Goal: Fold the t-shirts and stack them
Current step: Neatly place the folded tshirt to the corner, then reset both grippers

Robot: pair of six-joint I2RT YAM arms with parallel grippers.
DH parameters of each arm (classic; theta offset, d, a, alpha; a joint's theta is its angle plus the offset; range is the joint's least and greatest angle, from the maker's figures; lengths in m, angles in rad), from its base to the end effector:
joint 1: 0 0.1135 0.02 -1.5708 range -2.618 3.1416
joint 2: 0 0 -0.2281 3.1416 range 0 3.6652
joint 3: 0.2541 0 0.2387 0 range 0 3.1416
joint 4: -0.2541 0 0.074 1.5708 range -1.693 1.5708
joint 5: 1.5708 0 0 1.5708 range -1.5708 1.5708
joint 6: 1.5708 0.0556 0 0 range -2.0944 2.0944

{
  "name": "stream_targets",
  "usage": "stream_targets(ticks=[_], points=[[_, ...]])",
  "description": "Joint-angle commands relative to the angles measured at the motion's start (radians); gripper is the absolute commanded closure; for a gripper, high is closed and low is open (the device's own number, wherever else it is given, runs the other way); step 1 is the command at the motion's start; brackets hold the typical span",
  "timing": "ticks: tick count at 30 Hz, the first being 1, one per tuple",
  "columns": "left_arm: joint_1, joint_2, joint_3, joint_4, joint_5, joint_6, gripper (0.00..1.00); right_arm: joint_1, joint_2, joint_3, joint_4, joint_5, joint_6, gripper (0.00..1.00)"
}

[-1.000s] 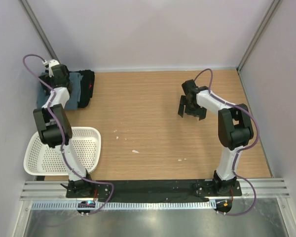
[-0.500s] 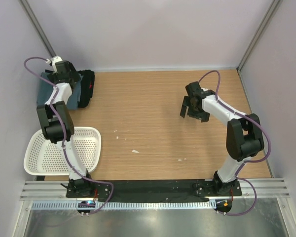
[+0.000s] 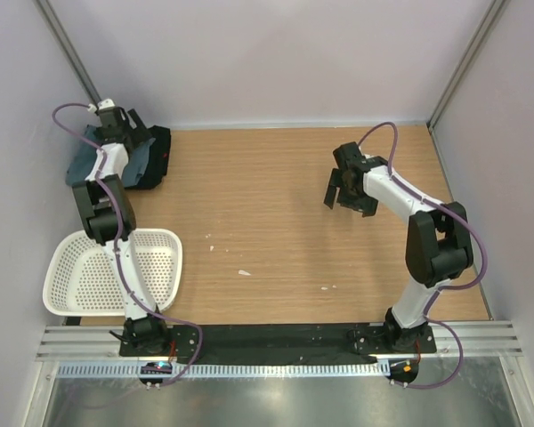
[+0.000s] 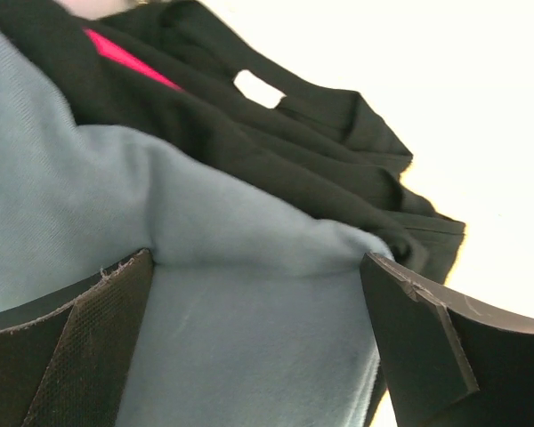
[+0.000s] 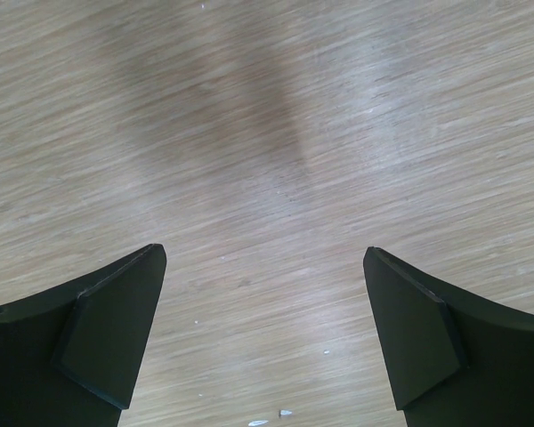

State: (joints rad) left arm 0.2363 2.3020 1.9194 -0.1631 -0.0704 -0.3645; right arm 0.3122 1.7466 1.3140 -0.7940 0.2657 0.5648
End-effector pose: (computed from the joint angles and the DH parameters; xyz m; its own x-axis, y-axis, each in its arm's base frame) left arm 0.5044 0.1255 0.1855 -0.3674 -0.4542 -0.8116 -0.4527 0.8496 -0.2706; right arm 0.3260 0.0899 0.1755 -0.8702 0.2618 -0.4173 0.3004 0.9534 -0.0282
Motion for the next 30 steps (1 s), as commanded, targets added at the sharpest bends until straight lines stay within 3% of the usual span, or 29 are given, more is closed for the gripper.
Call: stream_targets(ticks=[1, 6, 9, 12, 20, 24, 30], points=[[-0.023, 0.037, 0.038, -0.019, 0.182, -0.045, 0.00, 0.010, 0.011, 0.051, -0.020, 0.026, 0.023, 0.00], [-0.041, 0.004, -0.011, -0.021, 0.118, -0.042, 0.00, 0.010, -0.002, 0.045, -0.022, 0.026, 0.009, 0.00], [-0.051, -0.096, -0.138, 0.013, 0.049, -0.025, 0.00, 0.010, -0.033, 0.044, -0.013, 0.018, -0.005, 0.00], [-0.049, -0.266, -0.297, 0.112, 0.050, -0.036, 0.00, 0.010, -0.081, 0.068, 0.007, -0.005, -0.029, 0.00], [-0.068, -0.655, -0.503, 0.217, 0.064, -0.131, 0.00, 0.011, -0.324, 0.025, 0.078, -0.071, -0.100, 0.00], [-0.115, -0.862, -0.621, 0.166, 0.121, -0.186, 0.00, 0.010, -0.488, -0.047, 0.082, -0.100, -0.120, 0.00], [-0.187, -1.218, -0.813, -0.158, 0.170, -0.203, 0.00, 0.010, -0.720, -0.127, 0.052, -0.071, -0.152, 0.00]])
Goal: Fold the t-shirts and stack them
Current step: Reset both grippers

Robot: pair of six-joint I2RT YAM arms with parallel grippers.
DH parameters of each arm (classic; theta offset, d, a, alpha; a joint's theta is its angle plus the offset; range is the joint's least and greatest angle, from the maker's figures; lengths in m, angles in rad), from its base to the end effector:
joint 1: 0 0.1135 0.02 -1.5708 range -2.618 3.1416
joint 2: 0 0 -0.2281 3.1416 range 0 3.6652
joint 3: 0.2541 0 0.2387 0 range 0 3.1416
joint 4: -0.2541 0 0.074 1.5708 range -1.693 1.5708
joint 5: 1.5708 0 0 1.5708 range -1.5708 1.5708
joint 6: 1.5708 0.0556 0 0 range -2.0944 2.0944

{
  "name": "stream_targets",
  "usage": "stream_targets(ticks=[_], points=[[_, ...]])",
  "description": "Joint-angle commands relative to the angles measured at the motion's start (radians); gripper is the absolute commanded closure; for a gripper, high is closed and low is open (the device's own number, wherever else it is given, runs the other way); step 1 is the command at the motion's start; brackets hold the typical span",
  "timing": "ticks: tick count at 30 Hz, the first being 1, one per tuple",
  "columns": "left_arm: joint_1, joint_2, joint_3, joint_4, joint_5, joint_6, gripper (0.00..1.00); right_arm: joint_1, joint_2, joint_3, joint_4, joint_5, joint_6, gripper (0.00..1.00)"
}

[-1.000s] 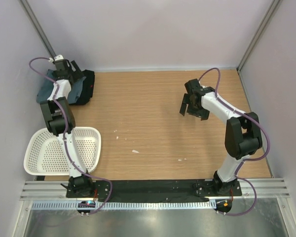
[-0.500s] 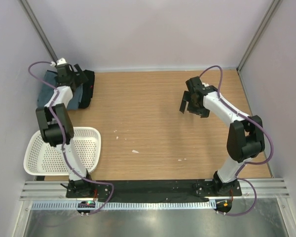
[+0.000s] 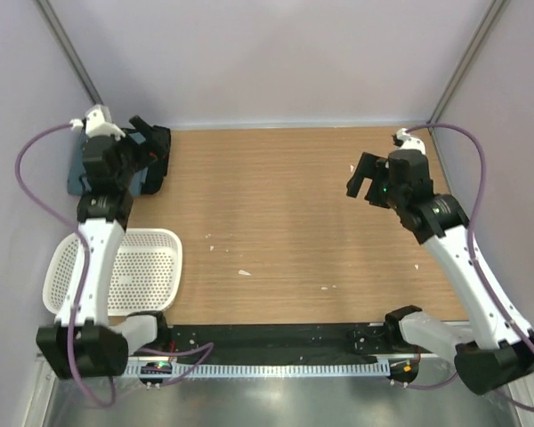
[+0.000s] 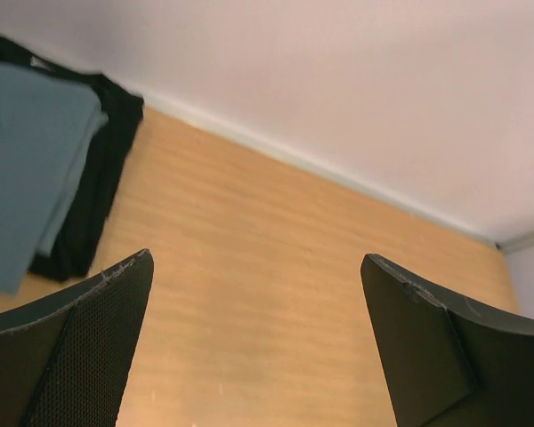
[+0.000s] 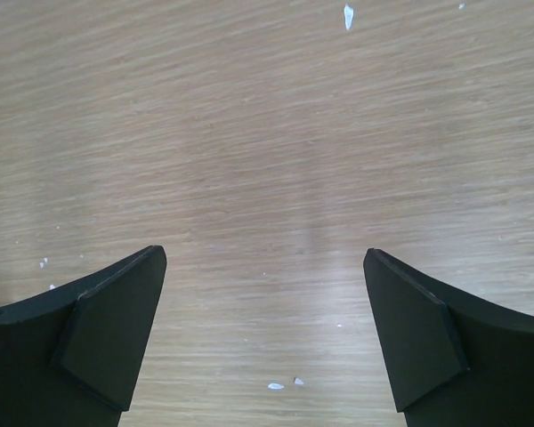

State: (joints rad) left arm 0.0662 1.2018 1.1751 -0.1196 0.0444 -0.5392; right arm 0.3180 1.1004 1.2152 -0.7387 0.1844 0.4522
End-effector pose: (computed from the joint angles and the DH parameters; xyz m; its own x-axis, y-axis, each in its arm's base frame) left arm 0.2980 0.0173 0.3612 -0.1134 -0.5216 -0.8456 -0.0938 0.8529 -0.5135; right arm 0.2346 0.0665 0.3277 -0.5717 0.2640 -0.7768 0.0932 0.9616 0.2583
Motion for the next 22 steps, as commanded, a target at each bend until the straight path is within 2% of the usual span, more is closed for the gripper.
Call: stream_targets(ticks=[1, 6, 9, 14, 16, 19, 22], points=[[-0.019, -0.237, -0.095, -0.251, 0.055, -0.031, 0.00, 0.004, -0.139, -0.037, -0.016, 0.039, -0.049, 0.00], [-0.019, -0.579, -0.211, -0.587, -0.026, 0.001, 0.00, 0.004, -0.348, -0.155, -0.002, 0.127, -0.026, 0.00], [-0.019, -0.780, -0.305, -0.688, -0.098, -0.080, 0.00, 0.003, -0.470, -0.267, -0.011, 0.168, 0.032, 0.00], [-0.019, -1.095, -0.472, -0.680, -0.139, -0.214, 0.00, 0.004, -0.649, -0.453, 0.033, 0.173, 0.161, 0.00], [-0.017, -1.142, -0.480, -0.655, -0.165, -0.235, 0.00, 0.004, -0.691, -0.473, 0.053, 0.155, 0.227, 0.00], [-0.017, -1.182, -0.480, -0.699, -0.236, -0.248, 0.00, 0.004, -0.686, -0.479, 0.079, 0.133, 0.233, 0.00], [-0.017, -1.157, -0.462, -0.719, -0.213, -0.220, 0.00, 0.006, -0.628, -0.457, 0.055, 0.148, 0.224, 0.00]])
